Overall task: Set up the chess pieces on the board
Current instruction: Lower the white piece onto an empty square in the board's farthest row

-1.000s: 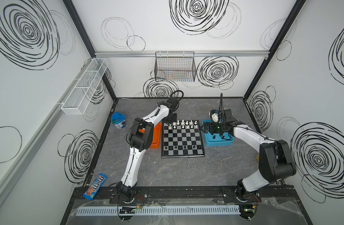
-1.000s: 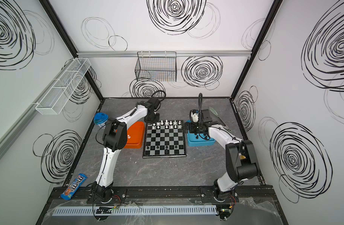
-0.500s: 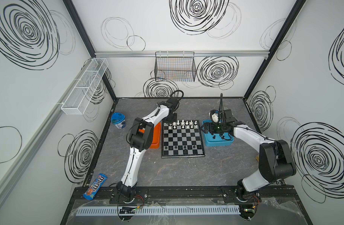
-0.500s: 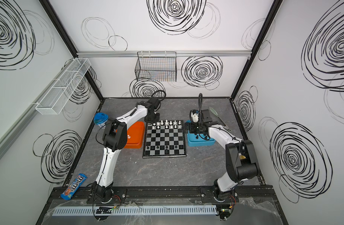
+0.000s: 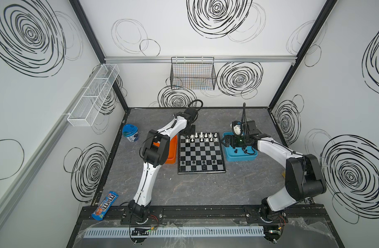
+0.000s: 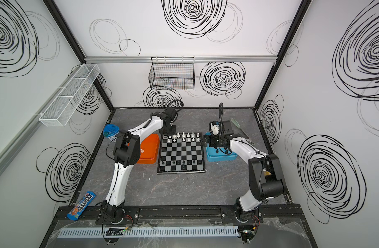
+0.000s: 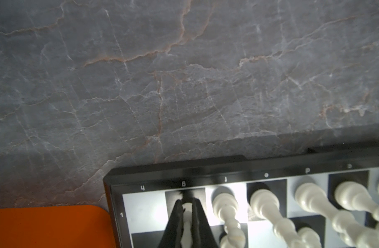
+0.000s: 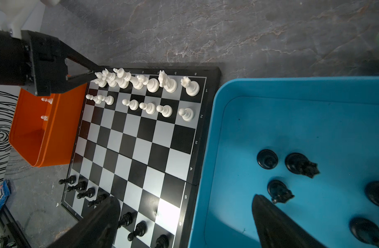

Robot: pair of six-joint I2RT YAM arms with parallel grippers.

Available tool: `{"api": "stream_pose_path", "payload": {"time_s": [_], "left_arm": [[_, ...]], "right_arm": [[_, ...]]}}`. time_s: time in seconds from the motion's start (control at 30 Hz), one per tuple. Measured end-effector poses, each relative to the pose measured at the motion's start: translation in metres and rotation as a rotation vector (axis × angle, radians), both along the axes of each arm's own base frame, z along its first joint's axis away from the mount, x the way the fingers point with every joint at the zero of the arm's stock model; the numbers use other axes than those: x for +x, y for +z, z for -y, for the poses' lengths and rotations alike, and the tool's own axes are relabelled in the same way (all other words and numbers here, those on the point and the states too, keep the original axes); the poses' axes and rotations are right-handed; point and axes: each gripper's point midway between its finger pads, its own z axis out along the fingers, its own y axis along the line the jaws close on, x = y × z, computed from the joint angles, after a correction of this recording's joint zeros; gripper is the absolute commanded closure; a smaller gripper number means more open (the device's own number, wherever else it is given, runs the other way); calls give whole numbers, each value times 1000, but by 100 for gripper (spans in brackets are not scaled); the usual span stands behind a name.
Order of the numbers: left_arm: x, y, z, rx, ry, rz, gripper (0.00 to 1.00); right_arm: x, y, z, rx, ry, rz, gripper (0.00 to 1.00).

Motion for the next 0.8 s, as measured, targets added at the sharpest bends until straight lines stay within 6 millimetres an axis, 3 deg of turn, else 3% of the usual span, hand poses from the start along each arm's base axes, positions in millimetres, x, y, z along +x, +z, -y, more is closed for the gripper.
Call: {"api": "stream_pose_path", "payload": {"time_s": [0.1, 0.4, 0.8], "left_arm": [[-2, -2, 0, 3, -2, -6, 80], [-4, -5, -1, 11, -2, -13, 80], [-4, -5, -3, 28, -1, -7, 72]], "right_arm": [[0, 0, 0, 0, -1, 0, 0], [0, 0, 0, 0, -1, 0, 0], [0, -1, 0, 0, 0, -1, 0]]}}
